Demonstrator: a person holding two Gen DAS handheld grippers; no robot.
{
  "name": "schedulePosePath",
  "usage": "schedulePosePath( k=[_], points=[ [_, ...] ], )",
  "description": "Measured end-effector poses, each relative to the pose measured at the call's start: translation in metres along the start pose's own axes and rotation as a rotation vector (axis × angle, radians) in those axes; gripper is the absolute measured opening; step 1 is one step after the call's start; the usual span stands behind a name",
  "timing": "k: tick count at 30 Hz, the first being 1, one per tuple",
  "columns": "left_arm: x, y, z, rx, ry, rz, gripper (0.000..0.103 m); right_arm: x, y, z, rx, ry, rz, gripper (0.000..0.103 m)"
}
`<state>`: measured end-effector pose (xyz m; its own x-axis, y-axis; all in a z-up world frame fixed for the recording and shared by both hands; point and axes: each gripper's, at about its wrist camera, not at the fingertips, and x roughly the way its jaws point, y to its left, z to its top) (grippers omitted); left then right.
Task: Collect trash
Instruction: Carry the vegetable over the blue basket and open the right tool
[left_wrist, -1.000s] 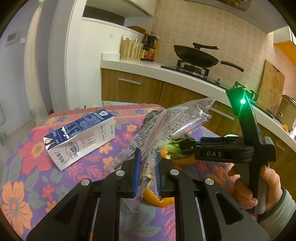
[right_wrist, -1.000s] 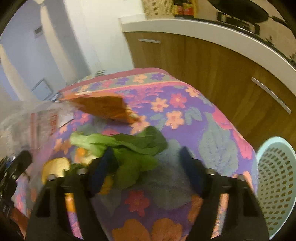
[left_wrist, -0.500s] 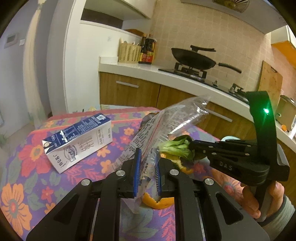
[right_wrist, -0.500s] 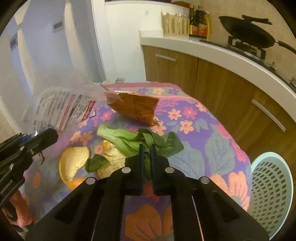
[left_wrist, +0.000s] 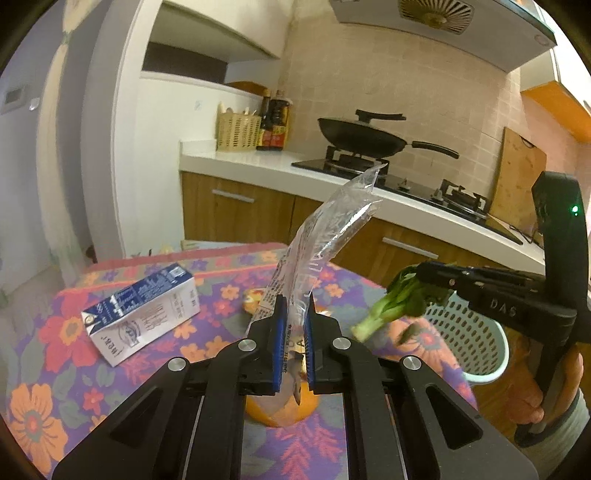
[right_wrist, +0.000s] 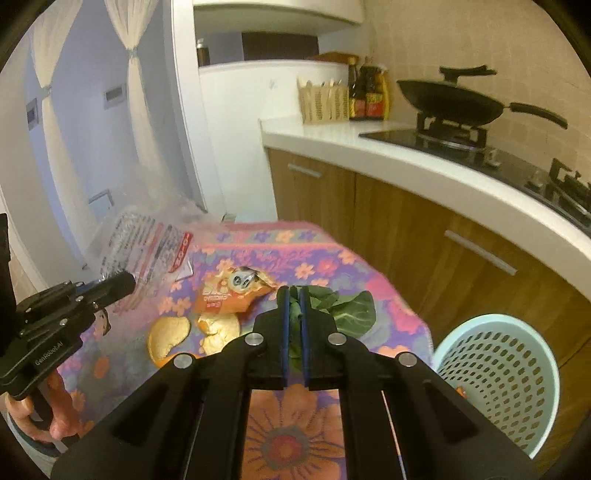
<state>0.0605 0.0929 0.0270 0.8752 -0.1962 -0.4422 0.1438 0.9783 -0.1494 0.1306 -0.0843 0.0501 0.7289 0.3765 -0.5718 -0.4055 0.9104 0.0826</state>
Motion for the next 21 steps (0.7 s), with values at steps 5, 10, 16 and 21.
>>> schedulePosePath(
  k=[5, 10, 16, 21],
  points=[
    [0.001, -0.026, 0.009, 0.036, 0.004, -0.037, 0.004, -0.025, -0.023, -0.001, 0.039, -0.034, -0.014, 0.003],
    [0.011, -0.062, 0.013, 0.079, 0.023, -0.078, 0.004, -0.044, -0.059, -0.007, 0.095, -0.061, -0.047, 0.003],
    [0.039, -0.106, 0.015, 0.132, 0.069, -0.112, 0.000, -0.061, -0.115, -0.021, 0.185, -0.081, -0.096, 0.003],
    [0.042, -0.106, 0.022, 0.112, 0.079, -0.117, 0.000, -0.071, -0.161, -0.037, 0.256, -0.091, -0.138, 0.002]
  ],
)
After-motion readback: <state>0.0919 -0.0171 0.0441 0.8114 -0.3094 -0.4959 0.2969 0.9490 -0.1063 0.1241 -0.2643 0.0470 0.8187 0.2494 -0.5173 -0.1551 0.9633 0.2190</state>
